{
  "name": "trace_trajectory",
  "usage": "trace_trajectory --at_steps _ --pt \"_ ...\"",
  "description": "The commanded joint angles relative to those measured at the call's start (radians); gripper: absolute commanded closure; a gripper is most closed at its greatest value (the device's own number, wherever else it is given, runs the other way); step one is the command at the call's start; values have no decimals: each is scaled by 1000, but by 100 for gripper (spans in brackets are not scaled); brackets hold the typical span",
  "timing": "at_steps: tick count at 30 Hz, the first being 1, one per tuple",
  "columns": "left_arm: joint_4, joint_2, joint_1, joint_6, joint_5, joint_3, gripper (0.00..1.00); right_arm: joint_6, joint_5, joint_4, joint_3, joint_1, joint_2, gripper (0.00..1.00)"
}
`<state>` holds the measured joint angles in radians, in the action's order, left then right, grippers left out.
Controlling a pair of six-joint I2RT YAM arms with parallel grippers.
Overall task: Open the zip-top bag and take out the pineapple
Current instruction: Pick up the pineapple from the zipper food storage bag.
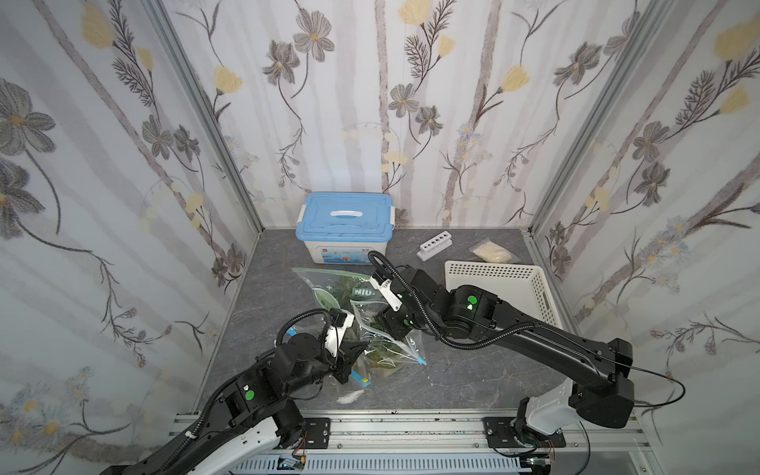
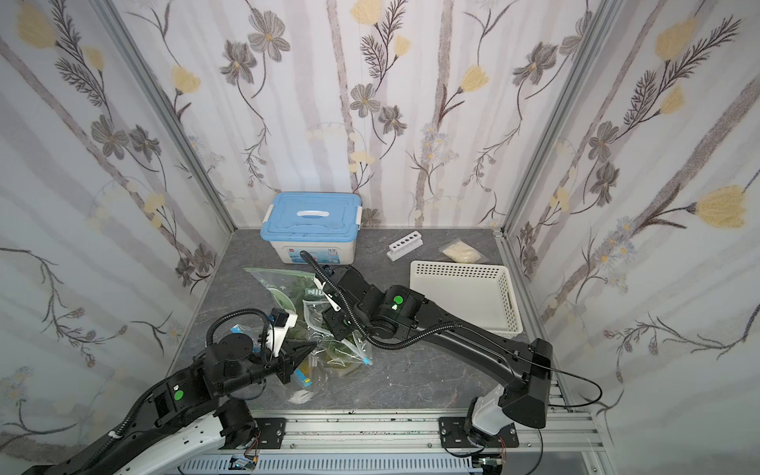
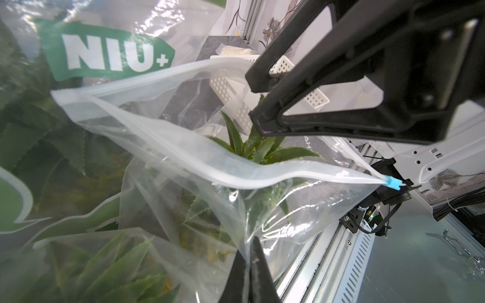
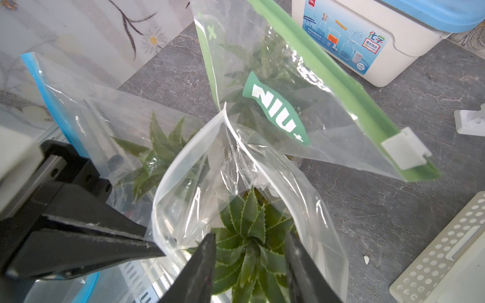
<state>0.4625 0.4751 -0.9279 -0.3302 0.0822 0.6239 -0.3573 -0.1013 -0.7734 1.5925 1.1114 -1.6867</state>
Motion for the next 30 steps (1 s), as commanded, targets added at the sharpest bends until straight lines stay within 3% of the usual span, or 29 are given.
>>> trace_trajectory --at_steps 1,12,22,26,30 --pt "-6 -12 0 -9 -1 -6 100 -1 -6 -25 9 1 -14 54" --pt "-28 -49 0 -27 11 -41 100 -16 28 -79 11 2 -66 44" --pt "-53 -42 -1 -30 6 -61 100 -9 101 -94 -16 4 -193 46" --pt "-55 -41 0 -26 2 -59 100 -18 110 -89 -36 5 -194 61" --pt "-58 -34 0 -23 -1 -53 100 -29 102 -93 -39 8 -169 89"
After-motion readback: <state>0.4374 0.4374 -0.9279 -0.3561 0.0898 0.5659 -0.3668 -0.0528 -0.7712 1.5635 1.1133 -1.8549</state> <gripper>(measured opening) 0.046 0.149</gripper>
